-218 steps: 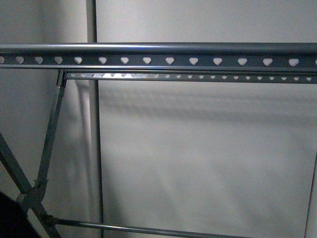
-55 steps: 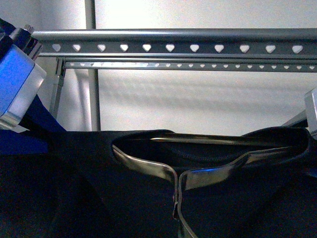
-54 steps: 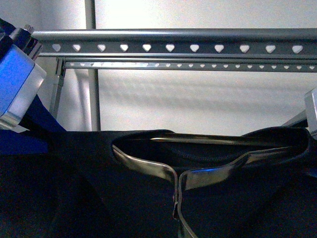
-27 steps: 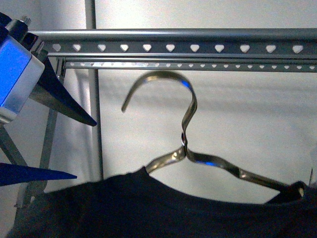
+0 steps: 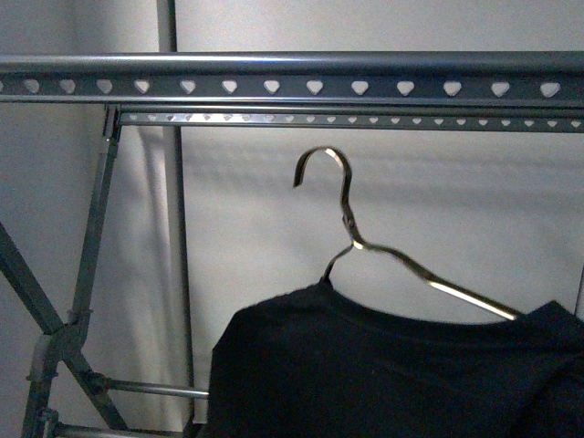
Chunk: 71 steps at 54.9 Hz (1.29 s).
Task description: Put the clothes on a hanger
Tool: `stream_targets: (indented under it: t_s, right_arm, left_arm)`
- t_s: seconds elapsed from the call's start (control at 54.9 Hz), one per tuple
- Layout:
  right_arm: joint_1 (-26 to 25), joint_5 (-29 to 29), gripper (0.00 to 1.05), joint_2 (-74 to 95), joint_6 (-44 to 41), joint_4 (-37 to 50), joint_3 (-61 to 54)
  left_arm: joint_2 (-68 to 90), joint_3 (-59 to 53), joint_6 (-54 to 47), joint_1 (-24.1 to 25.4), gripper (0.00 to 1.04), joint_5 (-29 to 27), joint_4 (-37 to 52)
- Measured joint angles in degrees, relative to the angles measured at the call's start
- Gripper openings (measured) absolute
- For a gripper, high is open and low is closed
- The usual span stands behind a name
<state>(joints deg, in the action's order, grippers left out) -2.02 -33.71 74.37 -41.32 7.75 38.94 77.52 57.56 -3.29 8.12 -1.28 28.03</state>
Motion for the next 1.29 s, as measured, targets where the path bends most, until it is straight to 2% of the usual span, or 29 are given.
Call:
stream_targets:
  t_s: [0.036,0.146,0.164,0.219,0.255,0.383,0.601,0.656,0.747,0.856,1.166,1.239,1.294]
  right_arm:
    - [0.46,1.18,0.09,-2.12,8.76,-2.62,1.33]
    - [2.12,1.01,0.09,-4.09,23.04,-4.96,5.73]
    - [2.69,0.76,0.09,-4.07,27.02,-4.72,7.1]
    - [3.61,1.66,0.09,-3.72,32.06,-4.42,9.53]
    - [4.55,2.73,0.09,-2.84,34.91,-4.13,12.04]
    - [8.28,6.56,0.09,1.4,42.23,-4.13,20.55]
    - [16.35,14.29,0.09,13.03,48.65,-9.18,37.18]
    - [18.51,16.94,0.09,17.44,49.46,-11.89,42.47]
    - [20.44,19.41,0.09,21.79,48.81,-14.51,47.01]
    - [23.26,23.82,0.09,24.11,47.95,-15.21,47.21]
    - [25.18,25.81,0.09,24.5,49.2,-5.7,33.86]
    - [25.14,26.56,0.23,23.06,49.31,0.09,29.7]
    - [25.0,29.46,0.34,21.46,47.74,7.48,25.57]
  left_arm:
    - [-2.43,-1.44,11.85,0.68,0.98,3.48,1.46]
    - [-6.73,-4.55,21.07,-0.26,0.98,10.73,1.97]
    - [-7.8,-4.57,19.93,-1.25,0.93,9.22,-1.77]
    - [-10.6,-6.47,16.37,-3.1,0.84,5.79,-7.74]
    - [-12.46,-8.96,13.62,-4.76,0.78,3.56,-8.96]
    - [-18.69,-20.09,6.45,-8.33,0.55,1.95,-5.99]
    - [-25.51,-33.27,4.17,-8.13,0.16,1.2,-0.55]
    - [-28.11,-37.16,4.04,-8.13,0.02,1.25,0.76]
    - [-30.8,-40.81,3.65,-8.13,0.04,1.25,1.6]
    - [-33.92,-44.41,3.61,-8.13,0.04,1.25,1.92]
    - [-42.66,-51.06,3.58,-8.13,0.04,1.25,0.13]
    - [-44.81,-52.06,3.58,-8.13,0.04,1.25,-0.94]
    - [-46.29,-52.76,3.58,-8.13,0.04,1.22,-1.84]
